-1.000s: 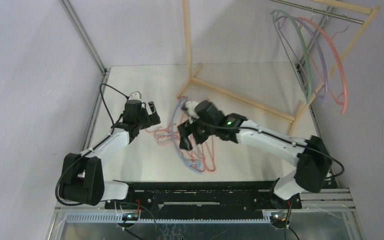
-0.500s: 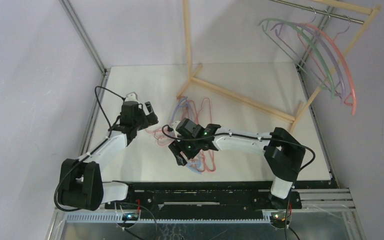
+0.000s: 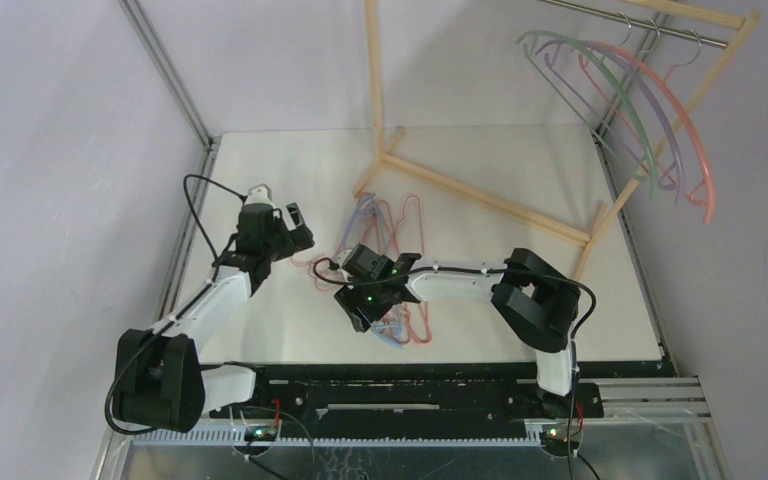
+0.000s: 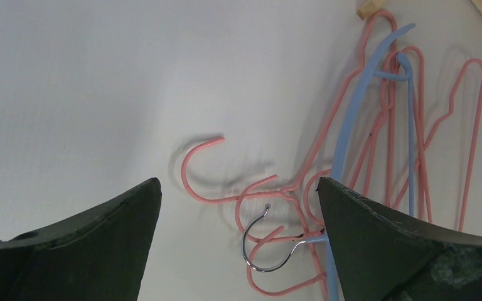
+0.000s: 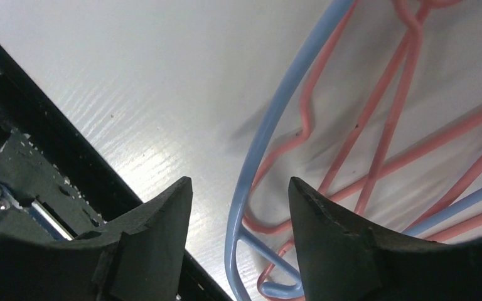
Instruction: Organize the hangers
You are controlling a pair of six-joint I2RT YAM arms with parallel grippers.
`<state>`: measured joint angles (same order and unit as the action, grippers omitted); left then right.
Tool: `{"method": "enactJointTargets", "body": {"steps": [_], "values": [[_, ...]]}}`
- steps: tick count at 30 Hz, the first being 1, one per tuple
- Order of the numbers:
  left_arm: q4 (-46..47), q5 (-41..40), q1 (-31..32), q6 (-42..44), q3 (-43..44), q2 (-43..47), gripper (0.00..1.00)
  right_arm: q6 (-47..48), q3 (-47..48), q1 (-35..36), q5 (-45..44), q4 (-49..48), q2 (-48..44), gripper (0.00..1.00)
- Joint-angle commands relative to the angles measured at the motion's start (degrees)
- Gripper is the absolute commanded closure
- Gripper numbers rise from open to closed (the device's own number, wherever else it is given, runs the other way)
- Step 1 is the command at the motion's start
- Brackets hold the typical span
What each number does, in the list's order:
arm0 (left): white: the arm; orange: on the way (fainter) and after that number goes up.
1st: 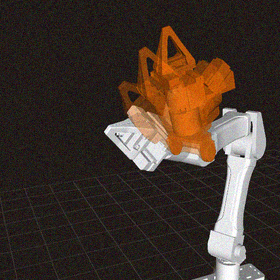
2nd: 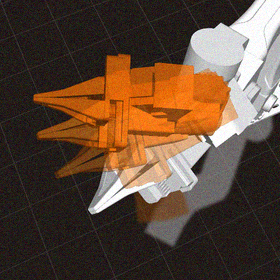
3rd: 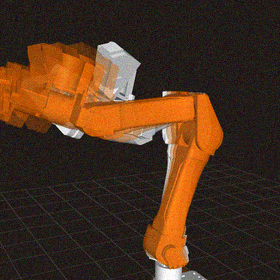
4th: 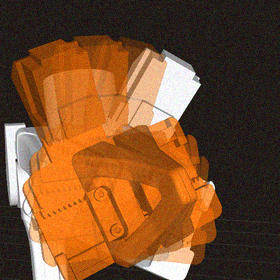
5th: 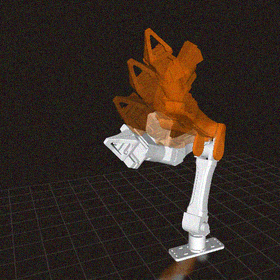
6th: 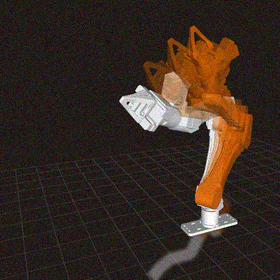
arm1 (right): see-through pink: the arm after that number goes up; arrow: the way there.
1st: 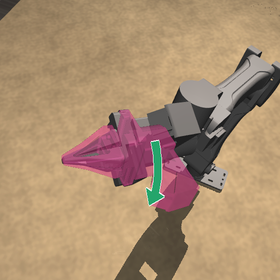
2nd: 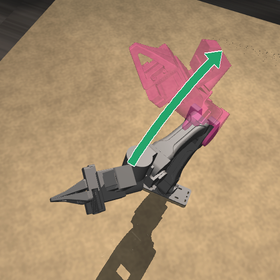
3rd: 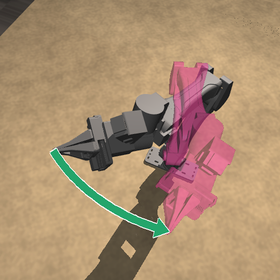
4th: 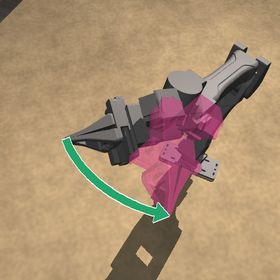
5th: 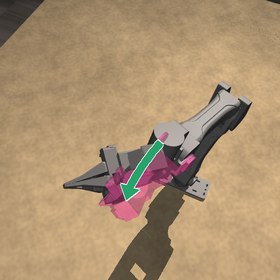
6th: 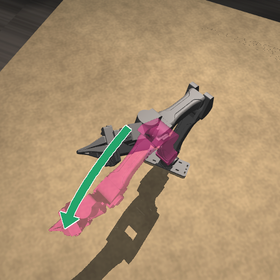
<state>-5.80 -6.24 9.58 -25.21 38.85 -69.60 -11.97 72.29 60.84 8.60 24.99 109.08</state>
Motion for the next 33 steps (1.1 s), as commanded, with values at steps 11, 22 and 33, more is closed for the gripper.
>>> {"method": "enactJointTargets", "body": {"steps": [11,22,33], "values": [[0.4,-1.0,-0.9,0.5,-0.7,1.6,0.00,3.4,4.0,0.2,-6.0,-0.8,3.6,0.53],[0.9,-1.5,-1.0,0.1,-1.3,1.9,0.01,3.6,3.8,-0.5,-4.2,0.2,2.4,0.86],[0.9,-2.4,-1.1,0.5,-2.0,3.6,0.01,1.6,9.8,-3.8,9.5,10.0,-11.1,0.94]]}}
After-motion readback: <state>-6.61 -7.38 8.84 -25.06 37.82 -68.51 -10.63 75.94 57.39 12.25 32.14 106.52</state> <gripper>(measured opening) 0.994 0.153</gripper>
